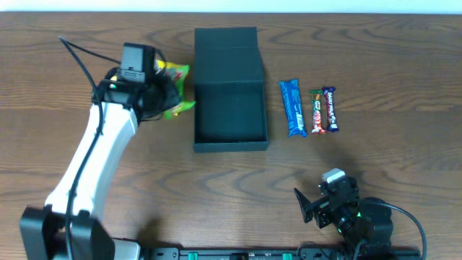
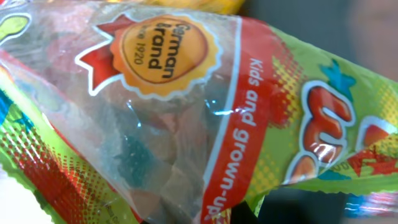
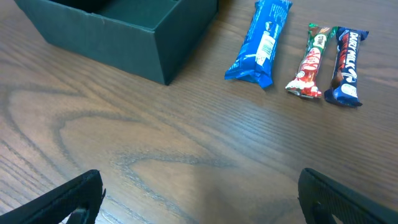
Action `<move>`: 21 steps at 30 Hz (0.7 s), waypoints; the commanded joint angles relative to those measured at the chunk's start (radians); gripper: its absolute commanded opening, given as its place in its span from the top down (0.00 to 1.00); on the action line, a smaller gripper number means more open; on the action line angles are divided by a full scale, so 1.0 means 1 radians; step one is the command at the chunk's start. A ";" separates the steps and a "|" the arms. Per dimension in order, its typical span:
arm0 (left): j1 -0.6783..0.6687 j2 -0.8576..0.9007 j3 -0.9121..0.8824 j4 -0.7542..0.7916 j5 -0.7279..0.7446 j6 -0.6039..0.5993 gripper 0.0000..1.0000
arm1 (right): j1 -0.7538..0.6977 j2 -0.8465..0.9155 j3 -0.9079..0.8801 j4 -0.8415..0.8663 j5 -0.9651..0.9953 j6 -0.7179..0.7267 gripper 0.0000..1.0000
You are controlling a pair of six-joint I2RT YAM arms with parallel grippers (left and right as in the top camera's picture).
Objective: Pack container
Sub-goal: 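Carry the Haribo bag with left gripper into the green box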
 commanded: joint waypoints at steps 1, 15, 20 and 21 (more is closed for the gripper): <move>-0.057 -0.019 0.007 0.009 0.020 -0.407 0.94 | 0.009 -0.006 -0.003 0.000 0.000 0.014 0.01; -0.324 0.043 0.002 0.174 -0.127 -0.364 0.94 | 0.009 -0.006 -0.003 0.000 0.000 0.014 0.01; -0.386 0.085 0.002 0.138 -0.212 -0.025 0.94 | 0.009 -0.006 -0.003 0.000 0.000 0.014 0.01; -0.393 0.100 0.002 0.135 -0.212 -0.003 0.94 | 0.009 -0.006 -0.003 0.000 0.000 0.014 0.01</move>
